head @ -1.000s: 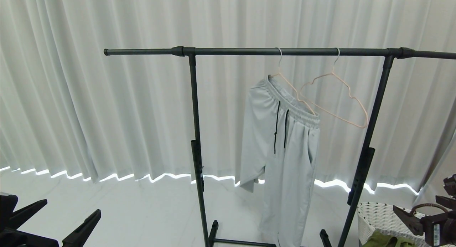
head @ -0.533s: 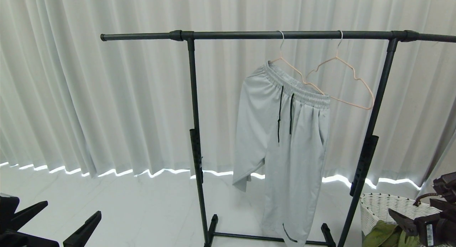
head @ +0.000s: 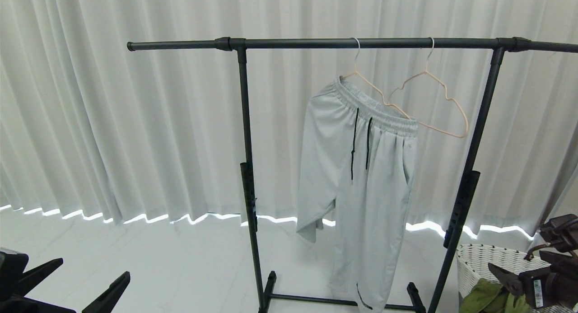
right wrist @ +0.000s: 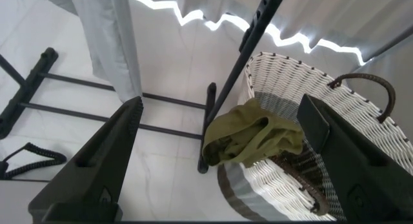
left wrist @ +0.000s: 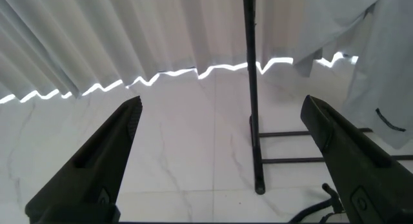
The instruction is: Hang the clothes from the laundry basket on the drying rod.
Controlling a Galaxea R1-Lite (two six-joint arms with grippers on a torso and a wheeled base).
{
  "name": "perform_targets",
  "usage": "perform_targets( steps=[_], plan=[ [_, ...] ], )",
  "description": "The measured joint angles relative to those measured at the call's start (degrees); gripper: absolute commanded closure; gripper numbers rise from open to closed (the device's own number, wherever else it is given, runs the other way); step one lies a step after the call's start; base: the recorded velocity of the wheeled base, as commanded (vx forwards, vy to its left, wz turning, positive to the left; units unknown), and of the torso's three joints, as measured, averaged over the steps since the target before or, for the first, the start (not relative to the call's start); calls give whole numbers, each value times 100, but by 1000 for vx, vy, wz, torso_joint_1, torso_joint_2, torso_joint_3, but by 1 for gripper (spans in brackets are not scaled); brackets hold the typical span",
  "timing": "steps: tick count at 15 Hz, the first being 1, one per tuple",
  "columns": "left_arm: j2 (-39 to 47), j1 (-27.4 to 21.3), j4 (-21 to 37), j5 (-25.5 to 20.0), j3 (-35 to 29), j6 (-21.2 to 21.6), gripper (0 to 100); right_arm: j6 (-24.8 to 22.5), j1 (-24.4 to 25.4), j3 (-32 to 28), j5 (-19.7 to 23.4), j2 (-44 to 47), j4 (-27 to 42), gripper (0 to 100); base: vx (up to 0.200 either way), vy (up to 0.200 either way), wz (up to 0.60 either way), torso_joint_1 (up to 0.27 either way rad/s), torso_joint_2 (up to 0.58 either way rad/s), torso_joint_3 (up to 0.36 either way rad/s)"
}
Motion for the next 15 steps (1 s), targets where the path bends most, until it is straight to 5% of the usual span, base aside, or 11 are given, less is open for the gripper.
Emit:
perform_targets(
  steps=[12,15],
  plan=[
    [-33,2,2,6,154,345,0,9,0,26,0,-49,0,0,0,-200,0,1,4,5],
    [-39,2,2,4,151,350,0,9,-2,30,-2,-50,2,0,0,0,0,0,0,0]
  ],
)
